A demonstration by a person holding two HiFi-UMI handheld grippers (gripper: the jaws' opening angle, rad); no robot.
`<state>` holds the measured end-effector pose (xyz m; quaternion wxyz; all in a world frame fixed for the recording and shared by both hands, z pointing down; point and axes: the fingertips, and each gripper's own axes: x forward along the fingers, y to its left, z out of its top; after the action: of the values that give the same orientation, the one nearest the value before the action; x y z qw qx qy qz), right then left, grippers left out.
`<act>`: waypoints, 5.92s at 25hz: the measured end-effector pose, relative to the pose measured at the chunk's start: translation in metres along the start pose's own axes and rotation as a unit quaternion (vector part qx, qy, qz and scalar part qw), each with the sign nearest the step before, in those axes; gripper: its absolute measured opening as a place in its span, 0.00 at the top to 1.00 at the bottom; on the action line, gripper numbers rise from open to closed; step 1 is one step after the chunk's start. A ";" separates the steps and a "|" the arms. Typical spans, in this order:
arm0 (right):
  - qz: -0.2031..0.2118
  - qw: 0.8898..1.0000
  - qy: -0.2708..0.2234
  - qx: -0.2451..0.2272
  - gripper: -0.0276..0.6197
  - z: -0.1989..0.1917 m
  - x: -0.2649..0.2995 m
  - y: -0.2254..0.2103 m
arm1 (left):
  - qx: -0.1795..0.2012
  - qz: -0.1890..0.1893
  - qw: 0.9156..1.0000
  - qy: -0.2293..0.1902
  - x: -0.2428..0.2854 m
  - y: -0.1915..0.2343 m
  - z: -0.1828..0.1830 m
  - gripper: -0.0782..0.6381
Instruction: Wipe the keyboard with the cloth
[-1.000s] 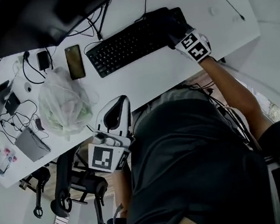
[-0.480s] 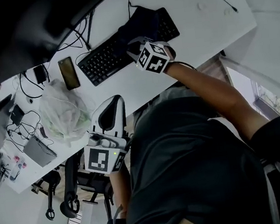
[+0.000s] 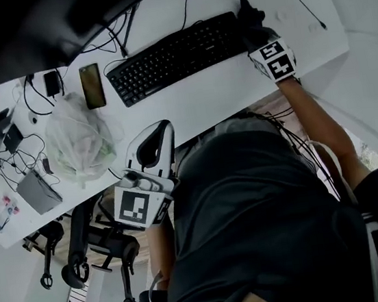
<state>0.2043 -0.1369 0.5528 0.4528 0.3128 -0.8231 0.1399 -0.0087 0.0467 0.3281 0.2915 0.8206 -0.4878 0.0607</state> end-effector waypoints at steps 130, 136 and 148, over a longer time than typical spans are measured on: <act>0.204 0.965 -0.047 -0.160 0.89 0.071 0.048 0.269 | 0.023 -0.006 1.000 0.012 -0.047 0.063 -0.013 0.89; 0.171 0.984 -0.039 -0.022 0.89 0.022 0.033 0.163 | 0.030 -0.008 0.999 0.015 -0.032 0.043 -0.012 0.89; 0.095 0.994 -0.040 -0.029 0.89 0.002 0.007 0.094 | 0.046 -0.022 0.999 0.018 -0.004 0.006 -0.012 0.89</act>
<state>0.1400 -0.0691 0.5622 0.4133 0.2254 -0.8702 0.1456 -0.0131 0.0544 0.3391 0.2635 0.8426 -0.4607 0.0913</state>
